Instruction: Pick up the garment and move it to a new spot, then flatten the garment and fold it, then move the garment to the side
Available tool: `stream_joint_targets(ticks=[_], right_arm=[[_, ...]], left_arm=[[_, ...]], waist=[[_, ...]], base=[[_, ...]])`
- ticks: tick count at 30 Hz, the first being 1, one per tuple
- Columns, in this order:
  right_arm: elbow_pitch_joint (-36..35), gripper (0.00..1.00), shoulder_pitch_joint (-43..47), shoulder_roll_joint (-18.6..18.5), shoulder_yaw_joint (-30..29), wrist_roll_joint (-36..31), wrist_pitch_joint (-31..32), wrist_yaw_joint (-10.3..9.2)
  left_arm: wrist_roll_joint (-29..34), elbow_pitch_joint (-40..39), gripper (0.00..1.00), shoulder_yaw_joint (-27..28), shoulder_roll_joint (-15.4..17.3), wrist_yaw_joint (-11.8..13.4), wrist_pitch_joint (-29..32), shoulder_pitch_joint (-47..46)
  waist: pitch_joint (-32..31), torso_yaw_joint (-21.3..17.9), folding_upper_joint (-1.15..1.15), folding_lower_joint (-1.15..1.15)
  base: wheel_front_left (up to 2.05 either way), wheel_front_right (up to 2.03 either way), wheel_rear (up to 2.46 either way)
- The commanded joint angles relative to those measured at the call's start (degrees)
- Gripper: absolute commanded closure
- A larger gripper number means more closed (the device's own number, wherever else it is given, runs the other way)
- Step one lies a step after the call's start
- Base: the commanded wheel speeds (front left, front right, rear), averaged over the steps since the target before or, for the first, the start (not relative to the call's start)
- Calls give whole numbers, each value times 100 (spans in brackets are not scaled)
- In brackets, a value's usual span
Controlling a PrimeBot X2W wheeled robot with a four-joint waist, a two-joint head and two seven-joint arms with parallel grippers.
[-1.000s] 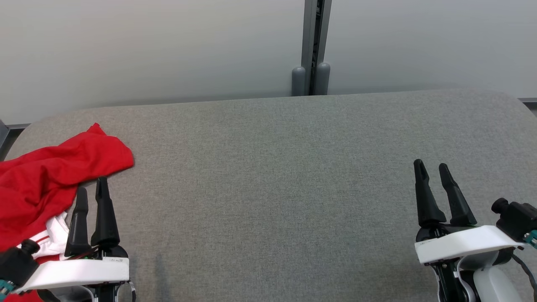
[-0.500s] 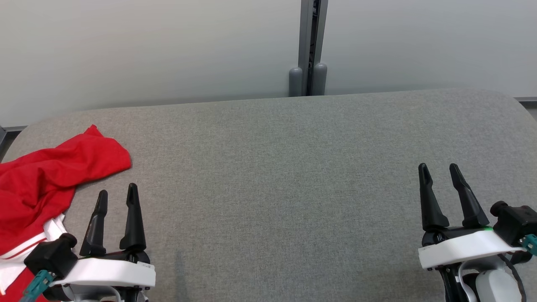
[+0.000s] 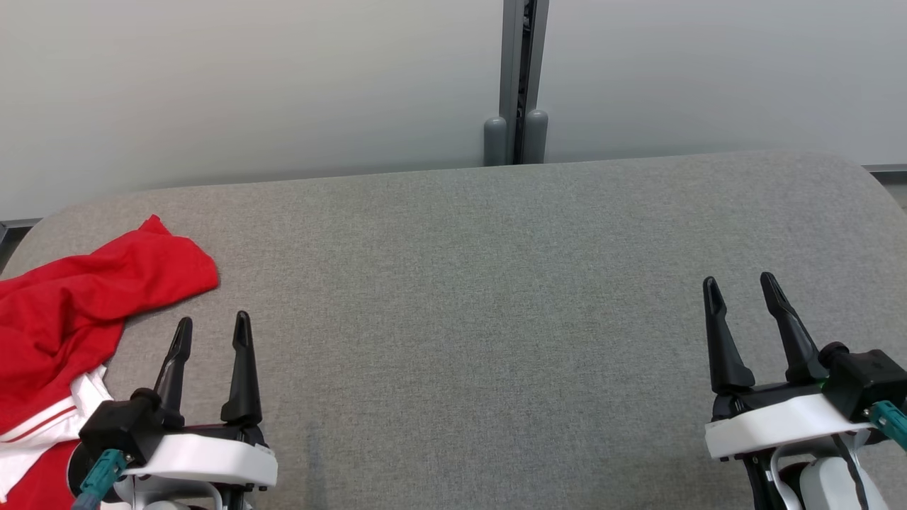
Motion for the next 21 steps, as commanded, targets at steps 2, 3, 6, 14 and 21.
stream_joint_targets(ticks=[2,3,6,14,21], right_arm=[[-41,0,70,-54,-52,-199,-74,26],[-39,0,75,-55,-60,-246,-85,26],[-33,0,70,-56,-72,-388,-102,27],[-3,0,114,-60,-88,-705,-180,22],[36,0,85,-59,-113,-676,-173,22]], left_arm=[[217,8,0,-22,29,39,-59,-70],[270,16,0,-31,29,41,-75,-70],[428,41,0,-62,32,60,-98,-69],[734,176,0,-130,36,88,-195,-76],[717,269,0,-95,35,16,-183,-126]], waist=[[-8,-7,0,0],[-11,-10,0,0],[-14,-17,0,0],[-22,-36,0,0],[-29,-22,0,0]], base=[[0,0,0],[0,0,0],[0,0,0],[0,0,0],[0,0,0]])
